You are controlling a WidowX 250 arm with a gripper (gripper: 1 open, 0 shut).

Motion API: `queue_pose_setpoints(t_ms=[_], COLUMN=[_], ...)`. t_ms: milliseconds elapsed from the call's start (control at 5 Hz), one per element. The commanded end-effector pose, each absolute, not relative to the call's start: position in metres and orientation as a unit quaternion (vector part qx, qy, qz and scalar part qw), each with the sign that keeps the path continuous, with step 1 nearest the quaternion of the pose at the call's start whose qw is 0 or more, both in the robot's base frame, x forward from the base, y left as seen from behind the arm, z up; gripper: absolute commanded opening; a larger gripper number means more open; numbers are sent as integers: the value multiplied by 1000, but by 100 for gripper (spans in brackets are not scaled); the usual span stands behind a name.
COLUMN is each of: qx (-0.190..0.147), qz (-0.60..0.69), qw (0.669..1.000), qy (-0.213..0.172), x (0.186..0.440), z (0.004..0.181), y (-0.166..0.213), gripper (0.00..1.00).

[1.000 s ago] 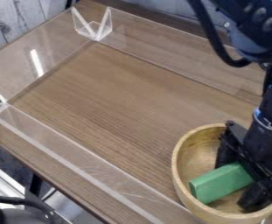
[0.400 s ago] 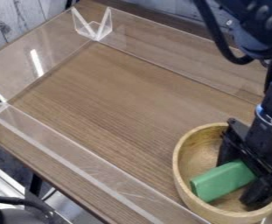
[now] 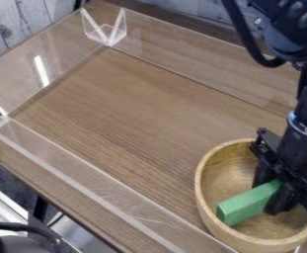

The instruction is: Remove the green block from inside the brown bowl and put it on the table

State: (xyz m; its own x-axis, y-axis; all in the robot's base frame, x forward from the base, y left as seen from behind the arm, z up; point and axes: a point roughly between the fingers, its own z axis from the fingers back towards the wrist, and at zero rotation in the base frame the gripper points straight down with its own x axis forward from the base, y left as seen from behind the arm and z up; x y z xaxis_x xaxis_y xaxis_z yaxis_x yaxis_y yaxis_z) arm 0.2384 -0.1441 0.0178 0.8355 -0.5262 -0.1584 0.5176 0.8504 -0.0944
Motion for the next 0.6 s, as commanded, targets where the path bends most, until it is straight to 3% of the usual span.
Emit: queue_pose_setpoints(t_ms=[0,400], qx=[-24,-16], qz=[-287,-290], qw=[956,956], qy=[65,34], x=[242,244], z=[26,56], y=[-145,-143], gripper=[0,0])
